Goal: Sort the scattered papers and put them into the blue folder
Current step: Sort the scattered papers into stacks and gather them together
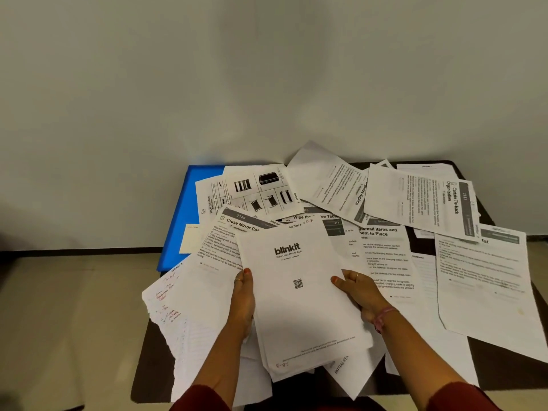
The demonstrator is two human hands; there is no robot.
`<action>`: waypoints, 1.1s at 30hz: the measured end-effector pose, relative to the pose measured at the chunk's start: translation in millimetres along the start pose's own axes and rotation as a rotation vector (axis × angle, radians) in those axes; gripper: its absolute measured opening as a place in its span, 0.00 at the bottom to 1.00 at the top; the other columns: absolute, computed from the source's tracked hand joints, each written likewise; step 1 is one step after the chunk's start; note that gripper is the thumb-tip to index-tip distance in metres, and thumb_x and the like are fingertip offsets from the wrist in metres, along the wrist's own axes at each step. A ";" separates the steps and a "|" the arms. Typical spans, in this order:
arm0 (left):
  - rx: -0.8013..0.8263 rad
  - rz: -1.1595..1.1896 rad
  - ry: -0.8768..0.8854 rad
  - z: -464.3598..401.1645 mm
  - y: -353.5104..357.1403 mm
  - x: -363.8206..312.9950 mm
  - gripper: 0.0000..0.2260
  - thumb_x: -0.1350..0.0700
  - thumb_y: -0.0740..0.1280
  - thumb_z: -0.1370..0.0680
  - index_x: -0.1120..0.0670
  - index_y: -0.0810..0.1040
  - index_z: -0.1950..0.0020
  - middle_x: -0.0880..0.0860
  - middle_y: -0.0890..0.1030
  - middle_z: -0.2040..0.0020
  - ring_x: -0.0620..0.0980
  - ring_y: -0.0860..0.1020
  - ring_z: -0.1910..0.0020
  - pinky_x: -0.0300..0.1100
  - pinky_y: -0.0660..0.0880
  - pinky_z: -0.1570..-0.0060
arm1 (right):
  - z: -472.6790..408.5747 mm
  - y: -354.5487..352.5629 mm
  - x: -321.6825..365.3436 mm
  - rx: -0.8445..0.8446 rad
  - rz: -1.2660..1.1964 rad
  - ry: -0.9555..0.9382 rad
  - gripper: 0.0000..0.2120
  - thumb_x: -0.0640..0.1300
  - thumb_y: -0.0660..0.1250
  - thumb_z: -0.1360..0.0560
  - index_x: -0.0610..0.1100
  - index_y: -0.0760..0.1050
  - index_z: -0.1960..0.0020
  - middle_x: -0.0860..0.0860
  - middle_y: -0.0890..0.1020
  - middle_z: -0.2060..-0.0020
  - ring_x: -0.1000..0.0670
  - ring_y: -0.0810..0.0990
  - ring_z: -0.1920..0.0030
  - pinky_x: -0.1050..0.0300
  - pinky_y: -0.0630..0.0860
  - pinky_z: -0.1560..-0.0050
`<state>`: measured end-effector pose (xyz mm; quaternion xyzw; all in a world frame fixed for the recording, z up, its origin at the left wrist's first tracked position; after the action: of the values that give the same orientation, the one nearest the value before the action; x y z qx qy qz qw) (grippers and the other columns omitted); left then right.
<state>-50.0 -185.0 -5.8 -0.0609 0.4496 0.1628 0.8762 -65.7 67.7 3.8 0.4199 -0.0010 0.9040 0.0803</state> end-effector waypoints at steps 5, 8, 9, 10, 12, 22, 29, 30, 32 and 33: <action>0.008 -0.037 0.018 0.6 0.0 2.7 0.21 0.50 0.60 0.19 0.48 0.63 0.26 0.49 0.72 0.32 0.52 0.74 0.37 0.54 0.70 0.34 | -1.4 5.4 -2.5 0.019 0.021 -0.007 0.08 0.36 0.70 0.26 0.41 0.79 0.48 0.46 0.85 0.54 0.48 0.84 0.57 0.59 0.81 0.60; -0.011 -0.074 0.032 1.0 0.9 3.5 0.20 0.54 0.60 0.18 0.51 0.63 0.26 0.50 0.72 0.32 0.50 0.73 0.38 0.51 0.69 0.33 | -3.5 6.6 -5.5 0.012 0.046 -0.022 0.08 0.36 0.69 0.26 0.40 0.79 0.47 0.45 0.85 0.53 0.48 0.84 0.56 0.57 0.81 0.55; -0.020 -0.082 0.037 1.4 1.3 3.1 0.20 0.55 0.59 0.18 0.52 0.63 0.26 0.51 0.71 0.32 0.50 0.72 0.39 0.49 0.69 0.34 | -4.3 7.1 -6.9 0.009 0.046 -0.030 0.08 0.35 0.69 0.26 0.40 0.79 0.47 0.45 0.85 0.53 0.47 0.84 0.54 0.55 0.81 0.52; -0.025 -0.091 0.041 2.4 2.5 1.7 0.20 0.55 0.58 0.17 0.53 0.62 0.26 0.51 0.71 0.33 0.50 0.72 0.39 0.48 0.69 0.35 | -4.7 8.0 -8.0 0.001 0.055 -0.038 0.09 0.35 0.69 0.26 0.40 0.79 0.47 0.46 0.84 0.52 0.47 0.84 0.53 0.53 0.80 0.49; -0.034 -0.111 0.042 3.3 3.7 1.3 0.19 0.55 0.57 0.17 0.53 0.62 0.26 0.52 0.71 0.32 0.52 0.71 0.37 0.49 0.68 0.35 | -4.0 9.3 -9.3 -0.016 0.080 -0.060 0.09 0.35 0.69 0.26 0.42 0.77 0.47 0.47 0.84 0.52 0.47 0.83 0.52 0.53 0.79 0.46; -0.047 -0.132 0.060 3.7 4.2 2.0 0.20 0.56 0.56 0.17 0.53 0.61 0.25 0.53 0.70 0.30 0.54 0.70 0.34 0.52 0.67 0.32 | -2.7 12.1 -8.7 -0.147 0.382 -0.156 0.16 0.44 0.70 0.26 0.45 0.74 0.40 0.52 0.78 0.49 0.51 0.77 0.48 0.57 0.73 0.43; 0.020 0.022 0.010 5.5 3.0 -3.0 0.20 0.55 0.59 0.17 0.51 0.63 0.25 0.51 0.73 0.33 0.53 0.75 0.39 0.52 0.73 0.38 | -0.3 6.5 -0.9 -0.148 0.377 -0.178 0.23 0.56 0.71 0.28 0.45 0.74 0.38 0.53 0.79 0.47 0.52 0.77 0.44 0.56 0.72 0.39; 0.030 0.047 0.002 6.1 3.3 -4.3 0.20 0.55 0.59 0.18 0.51 0.64 0.26 0.52 0.74 0.34 0.53 0.76 0.40 0.51 0.75 0.40 | -0.7 4.4 -0.2 -0.106 0.342 -0.158 0.26 0.59 0.71 0.29 0.45 0.74 0.37 0.52 0.79 0.44 0.51 0.77 0.43 0.54 0.73 0.37; 0.040 0.074 -0.001 6.1 4.0 -6.5 0.17 0.56 0.60 0.18 0.51 0.66 0.28 0.52 0.76 0.37 0.53 0.77 0.42 0.50 0.77 0.44 | -1.0 0.0 1.2 -0.018 0.302 -0.107 0.27 0.61 0.71 0.30 0.45 0.76 0.38 0.51 0.81 0.43 0.49 0.79 0.43 0.49 0.73 0.36; 0.039 0.069 0.002 5.6 4.6 -7.4 0.17 0.56 0.60 0.18 0.50 0.67 0.28 0.52 0.76 0.37 0.53 0.77 0.42 0.50 0.77 0.44 | 0.7 0.0 2.4 0.041 0.287 -0.093 0.23 0.59 0.70 0.28 0.45 0.78 0.40 0.52 0.82 0.45 0.50 0.81 0.44 0.48 0.74 0.36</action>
<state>-51.2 -181.0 3.6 -0.0281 0.4556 0.1841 0.8705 -66.6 68.0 6.0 0.4586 -0.0461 0.8855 -0.0584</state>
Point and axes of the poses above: each hand's wrist, its own z-axis away from the middle knuckle, its own y-axis out of the palm, x = y × z, the point moved 2 cm from there along -z, towards the middle knuckle
